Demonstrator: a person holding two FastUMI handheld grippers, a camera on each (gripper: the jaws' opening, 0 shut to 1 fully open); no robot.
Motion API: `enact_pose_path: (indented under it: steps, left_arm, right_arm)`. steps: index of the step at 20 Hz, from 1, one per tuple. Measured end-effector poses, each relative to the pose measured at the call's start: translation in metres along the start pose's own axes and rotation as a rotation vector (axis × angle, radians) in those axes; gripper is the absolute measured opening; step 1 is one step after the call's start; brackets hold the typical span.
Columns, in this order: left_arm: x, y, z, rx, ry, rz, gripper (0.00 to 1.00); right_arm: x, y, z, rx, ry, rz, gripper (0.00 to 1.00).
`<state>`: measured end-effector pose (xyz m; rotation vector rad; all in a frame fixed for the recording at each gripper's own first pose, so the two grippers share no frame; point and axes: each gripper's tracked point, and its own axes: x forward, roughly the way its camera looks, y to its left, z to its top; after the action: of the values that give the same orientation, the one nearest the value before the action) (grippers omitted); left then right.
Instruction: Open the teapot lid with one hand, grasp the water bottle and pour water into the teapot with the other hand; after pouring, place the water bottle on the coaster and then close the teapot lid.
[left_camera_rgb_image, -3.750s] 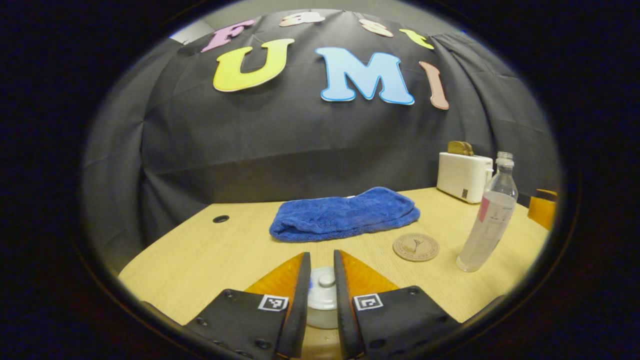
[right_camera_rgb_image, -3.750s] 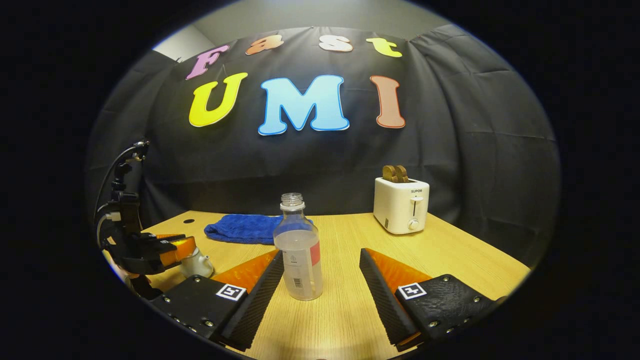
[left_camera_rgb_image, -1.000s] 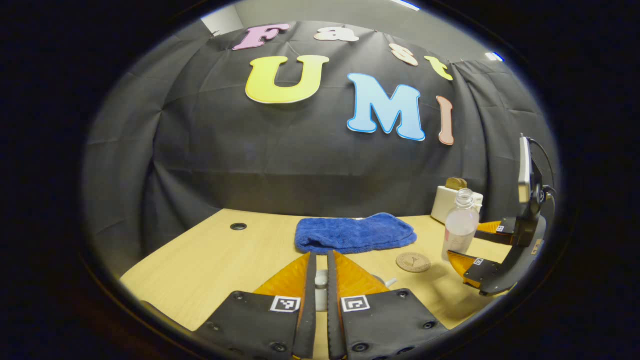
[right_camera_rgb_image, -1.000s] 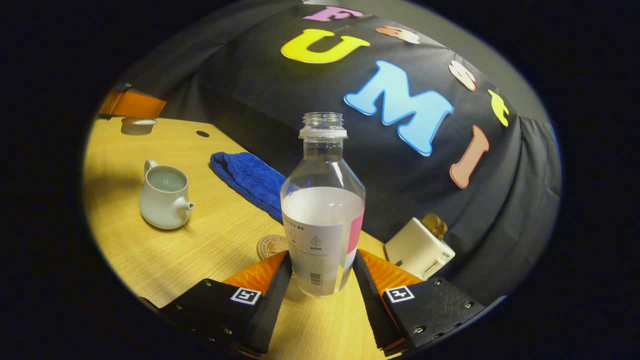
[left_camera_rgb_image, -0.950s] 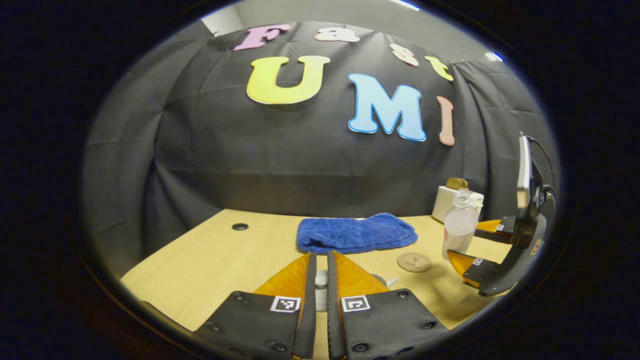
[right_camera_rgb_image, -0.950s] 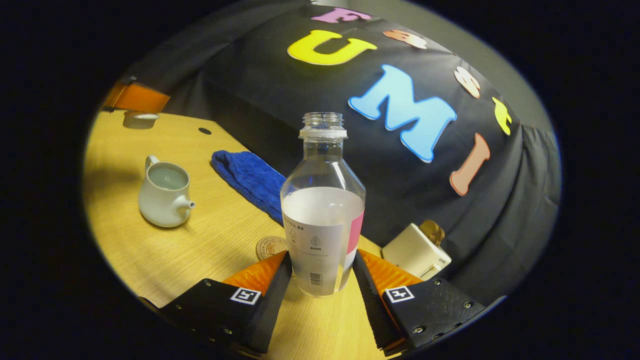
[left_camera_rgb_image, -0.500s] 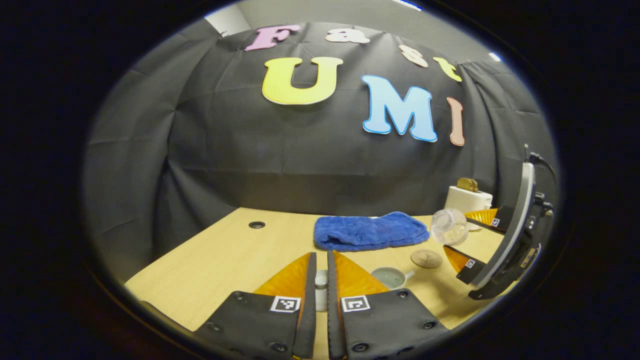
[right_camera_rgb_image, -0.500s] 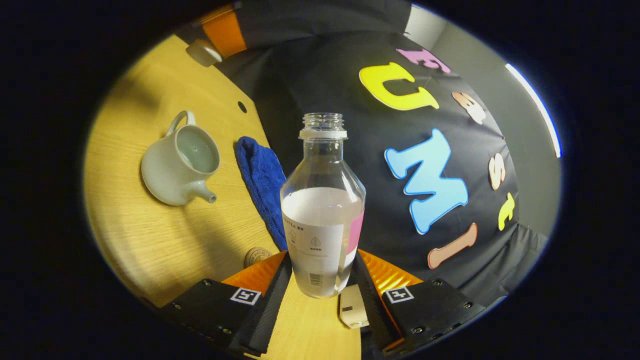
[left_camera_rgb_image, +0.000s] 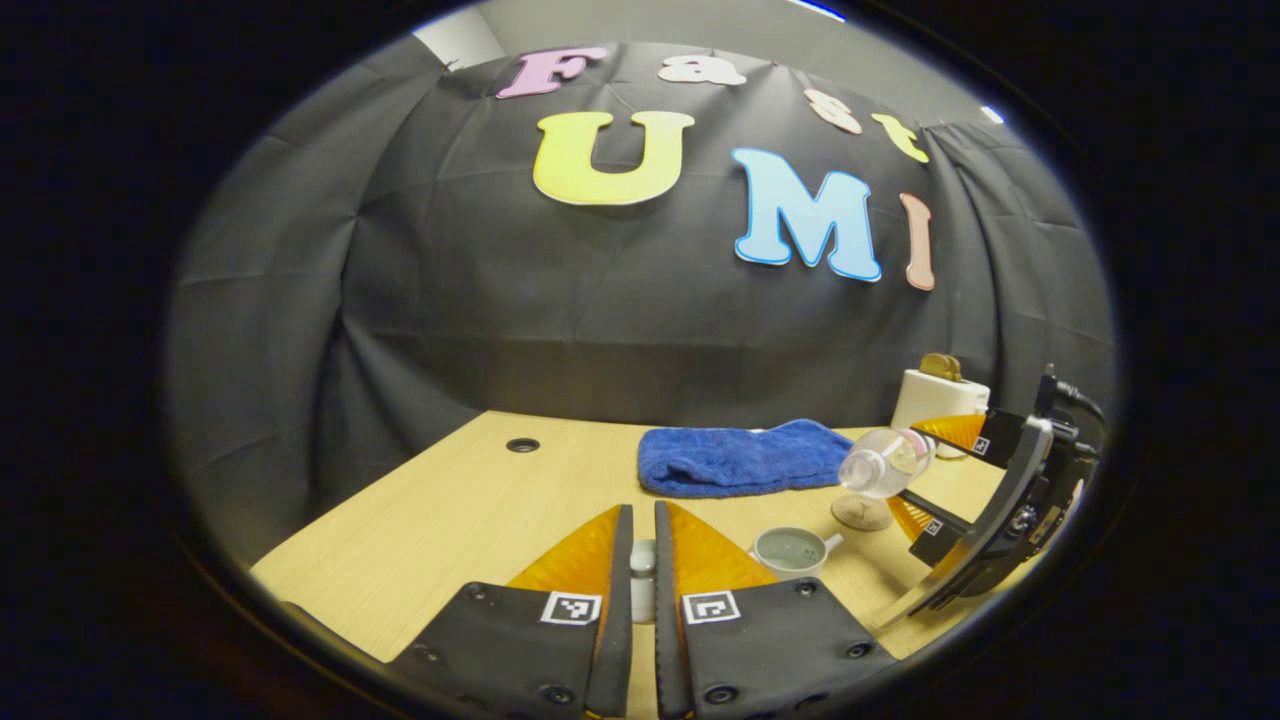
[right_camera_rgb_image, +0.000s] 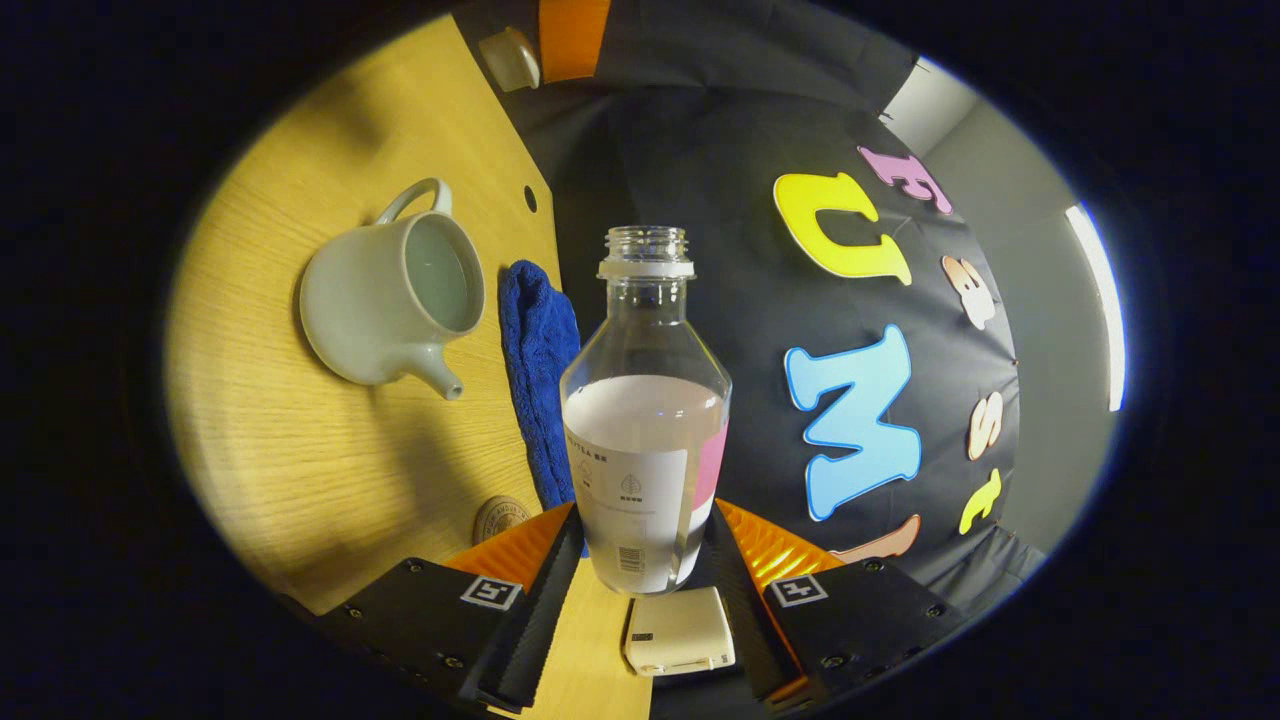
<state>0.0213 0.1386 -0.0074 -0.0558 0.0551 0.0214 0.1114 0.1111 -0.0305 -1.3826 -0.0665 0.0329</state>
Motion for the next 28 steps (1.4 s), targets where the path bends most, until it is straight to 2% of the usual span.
enact_pose_path:
  steps: [6,16,28]
  left_arm:
    - [0.000,0.001,-0.003,-0.003,0.006,-0.003,0.17]
    - [-0.002,-0.002,-0.003,0.008,0.009,-0.008,0.16]
    - [0.000,-0.007,-0.008,0.003,0.018,-0.019,0.17]
  right_arm:
    - [0.005,-0.001,-0.003,-0.105,0.001,-0.005,0.75]
    - [0.004,-0.006,0.008,-0.321,-0.061,-0.065,0.75]
    - [0.014,-0.012,0.015,-0.452,-0.104,-0.119,0.75]
